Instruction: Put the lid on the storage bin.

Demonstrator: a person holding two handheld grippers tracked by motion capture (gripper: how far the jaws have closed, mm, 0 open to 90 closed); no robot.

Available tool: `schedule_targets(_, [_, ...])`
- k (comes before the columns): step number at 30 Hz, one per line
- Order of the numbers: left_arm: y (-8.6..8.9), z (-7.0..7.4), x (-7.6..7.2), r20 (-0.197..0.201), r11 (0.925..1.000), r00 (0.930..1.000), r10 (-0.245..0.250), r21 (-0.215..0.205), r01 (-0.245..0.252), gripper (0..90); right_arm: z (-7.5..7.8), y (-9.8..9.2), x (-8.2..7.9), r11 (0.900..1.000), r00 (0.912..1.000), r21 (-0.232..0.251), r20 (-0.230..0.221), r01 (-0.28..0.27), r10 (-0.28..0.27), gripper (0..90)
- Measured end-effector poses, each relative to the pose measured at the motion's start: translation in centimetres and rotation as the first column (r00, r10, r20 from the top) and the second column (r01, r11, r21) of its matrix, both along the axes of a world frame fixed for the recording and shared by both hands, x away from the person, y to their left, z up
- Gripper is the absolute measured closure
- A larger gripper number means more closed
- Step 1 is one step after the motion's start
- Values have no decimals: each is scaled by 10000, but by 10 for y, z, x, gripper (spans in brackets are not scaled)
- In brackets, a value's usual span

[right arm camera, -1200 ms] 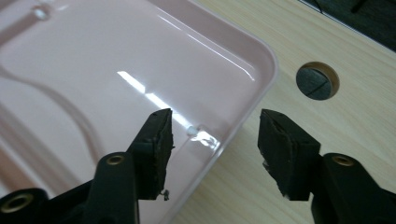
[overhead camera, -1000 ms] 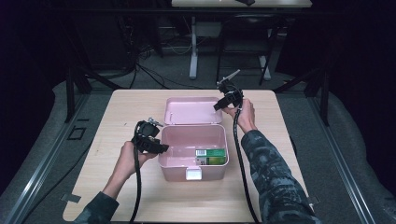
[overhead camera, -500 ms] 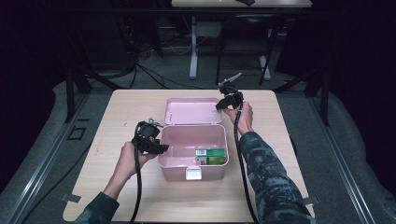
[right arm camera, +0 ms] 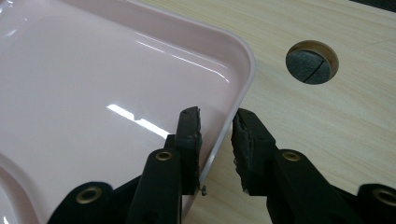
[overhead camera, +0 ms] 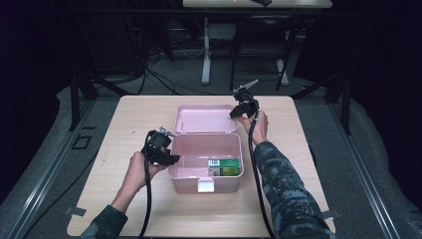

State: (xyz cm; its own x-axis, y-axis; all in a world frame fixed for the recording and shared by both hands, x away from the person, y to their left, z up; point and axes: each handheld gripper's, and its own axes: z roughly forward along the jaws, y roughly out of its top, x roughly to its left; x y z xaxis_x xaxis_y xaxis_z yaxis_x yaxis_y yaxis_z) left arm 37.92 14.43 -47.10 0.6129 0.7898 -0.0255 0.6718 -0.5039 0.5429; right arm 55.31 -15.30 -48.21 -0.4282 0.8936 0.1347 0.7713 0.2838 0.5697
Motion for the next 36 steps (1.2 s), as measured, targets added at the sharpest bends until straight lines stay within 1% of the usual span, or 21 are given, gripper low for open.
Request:
schedule_targets(6, [0, 0, -1, 21, 10000, 10000, 33, -58, -33, 610, 5, -2, -4, 9996, 9995, 257, 312, 95, -103, 742])
schedule_targets(9, [1, 1, -1, 52, 10000, 10000, 16, -92, -15, 610, 8, -2, -6, 9997, 9983, 255, 576, 67, -82, 750])
schedule_targets(11, [0, 1, -1, 71, 10000, 10000, 25, -60, -25, 610, 10, -2, -8, 9995, 9979, 295, 644, 96, -114, 753])
schedule_targets(14, [0, 1, -1, 82, 10000, 10000, 20, -84, -19, 609, 12, -3, -10, 9990, 9962, 442, 861, 114, -152, 759])
schedule_targets(16, [0, 2, -1, 94, 10000, 10000, 17, -95, -16, 609, 14, -4, -12, 9990, 9946, 425, 1029, 113, -156, 764])
schedule_targets(24, [-1, 2, -2, 218, 9998, 9996, 174, 0, -175, 616, 28, -8, -22, 9964, 9866, 846, 1619, 71, -208, 781])
schedule_targets(27, [-2, 2, -2, 202, 9999, 9997, 164, -3, -164, 613, 34, -11, -26, 9952, 9818, 983, 1892, -30, -157, 787])
schedule_targets(28, [-1, 3, -3, 234, 9999, 9996, 164, -31, -164, 611, 36, -12, -29, 9941, 9790, 1082, 2032, -75, -147, 791])
schedule_targets(30, [-1, 4, -3, 251, 9999, 9996, 146, -44, -145, 609, 39, -14, -33, 9925, 9767, 1217, 2143, -109, -155, 796])
schedule_targets(31, [-1, 4, -3, 262, 9999, 9995, 164, -53, -163, 609, 40, -14, -34, 9917, 9740, 1282, 2260, -121, -174, 798])
schedule_targets(33, [-2, 4, -3, 252, 9999, 9996, 145, -64, -143, 609, 41, -16, -37, 9907, 9720, 1356, 2342, -121, -202, 800])
schedule_targets(36, [-2, 3, -3, 278, 9999, 9995, 141, -51, -139, 610, 43, -17, -39, 9907, 9716, 1355, 2359, -144, -181, 801])
